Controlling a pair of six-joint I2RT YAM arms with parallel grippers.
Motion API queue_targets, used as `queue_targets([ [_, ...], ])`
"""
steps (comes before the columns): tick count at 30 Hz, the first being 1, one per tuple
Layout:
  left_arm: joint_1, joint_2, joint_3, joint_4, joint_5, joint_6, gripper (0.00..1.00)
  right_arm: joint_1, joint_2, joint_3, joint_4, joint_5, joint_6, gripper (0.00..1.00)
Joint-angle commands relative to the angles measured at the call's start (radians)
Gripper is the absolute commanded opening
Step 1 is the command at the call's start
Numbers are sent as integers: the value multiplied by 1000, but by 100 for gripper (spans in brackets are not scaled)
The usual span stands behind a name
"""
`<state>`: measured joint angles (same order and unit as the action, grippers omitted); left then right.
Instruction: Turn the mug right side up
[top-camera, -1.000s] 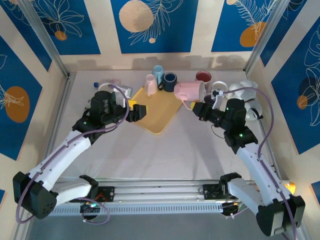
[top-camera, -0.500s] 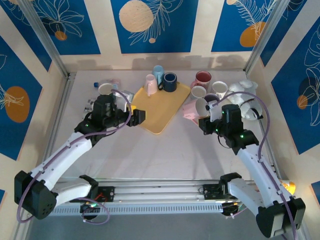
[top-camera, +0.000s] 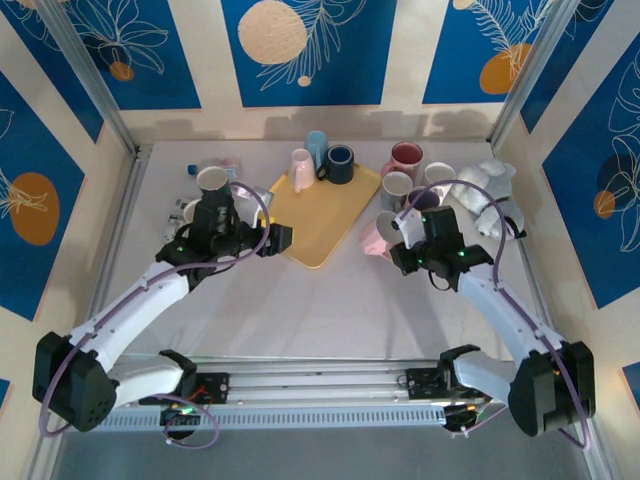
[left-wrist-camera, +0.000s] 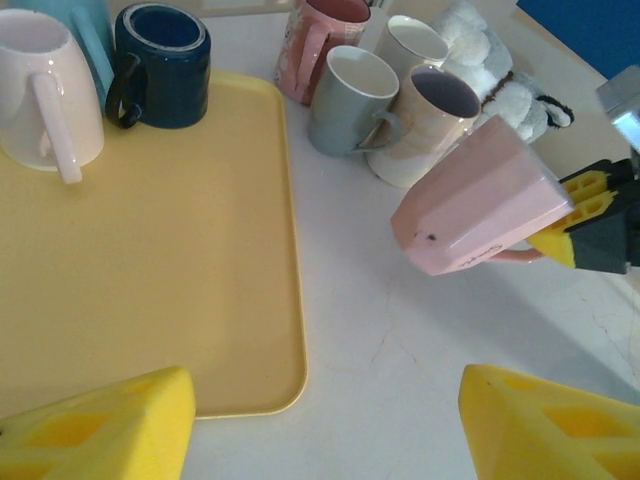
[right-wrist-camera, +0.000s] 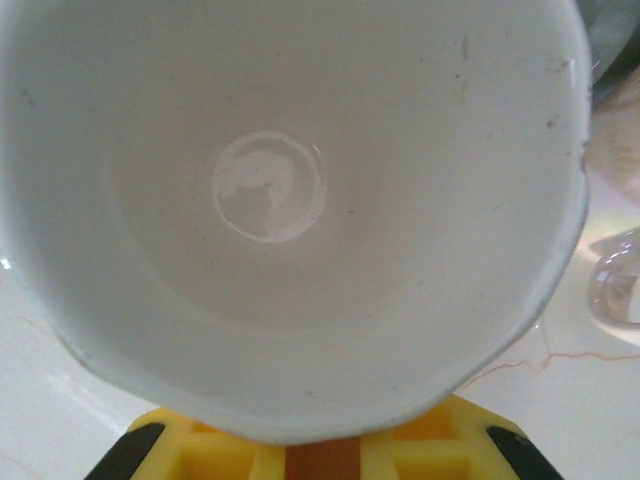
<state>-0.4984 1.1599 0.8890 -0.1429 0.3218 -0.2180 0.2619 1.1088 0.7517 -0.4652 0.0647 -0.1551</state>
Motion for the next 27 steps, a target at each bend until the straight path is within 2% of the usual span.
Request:
queue_targets([
  [1, 5, 14, -5, -28, 23, 41, 68, 3, 34, 70, 64, 26, -64, 0],
  [11, 3, 69, 4, -38, -1, 85, 67, -3, 172, 80, 160, 152, -58, 0],
  [15, 0, 96, 30, -95, -18, 101, 65, -7, 212, 96, 171, 183, -43, 1],
  [27, -6, 125, 53, -166, -30, 115, 64, 11, 255, 105, 171, 206, -56, 7],
])
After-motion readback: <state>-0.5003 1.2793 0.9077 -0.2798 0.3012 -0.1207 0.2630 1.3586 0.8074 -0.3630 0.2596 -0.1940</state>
